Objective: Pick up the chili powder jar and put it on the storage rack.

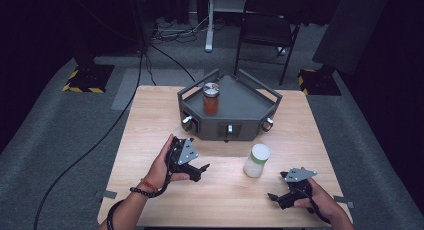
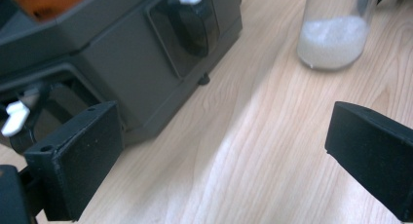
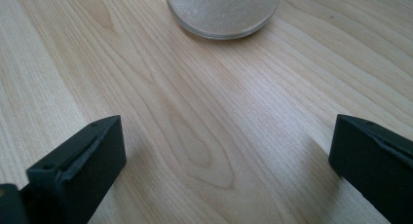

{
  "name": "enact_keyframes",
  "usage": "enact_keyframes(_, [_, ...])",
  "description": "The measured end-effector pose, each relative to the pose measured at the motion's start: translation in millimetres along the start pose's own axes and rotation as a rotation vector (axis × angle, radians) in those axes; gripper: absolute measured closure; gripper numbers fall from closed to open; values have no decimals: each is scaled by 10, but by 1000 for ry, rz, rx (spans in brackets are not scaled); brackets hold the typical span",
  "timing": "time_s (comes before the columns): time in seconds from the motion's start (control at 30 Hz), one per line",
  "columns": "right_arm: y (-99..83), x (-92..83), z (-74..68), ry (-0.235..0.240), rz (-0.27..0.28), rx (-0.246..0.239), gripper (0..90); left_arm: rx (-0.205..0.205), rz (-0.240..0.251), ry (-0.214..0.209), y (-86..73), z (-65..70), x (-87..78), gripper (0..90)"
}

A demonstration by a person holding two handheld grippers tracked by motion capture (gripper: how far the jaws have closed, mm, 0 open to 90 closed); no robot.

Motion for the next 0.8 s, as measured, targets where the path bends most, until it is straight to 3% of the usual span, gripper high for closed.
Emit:
enact_keyframes(0.63, [0, 0, 0, 0, 0, 0, 0, 15, -111, -20, -246, 91, 23, 4])
enact_keyframes(0.8, [0, 0, 0, 0, 0, 0, 0, 1, -129, -27, -297, 106, 34, 5])
Point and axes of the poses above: each handheld gripper's, and its own axes: x roughly forward along the jaws, y roughly out of its top, z roughly to its right, the point moved 10 cm from there along x, roughly forward along the jaws, and after that the axes turned 6 degrees about -y, right-handed, at the moved point
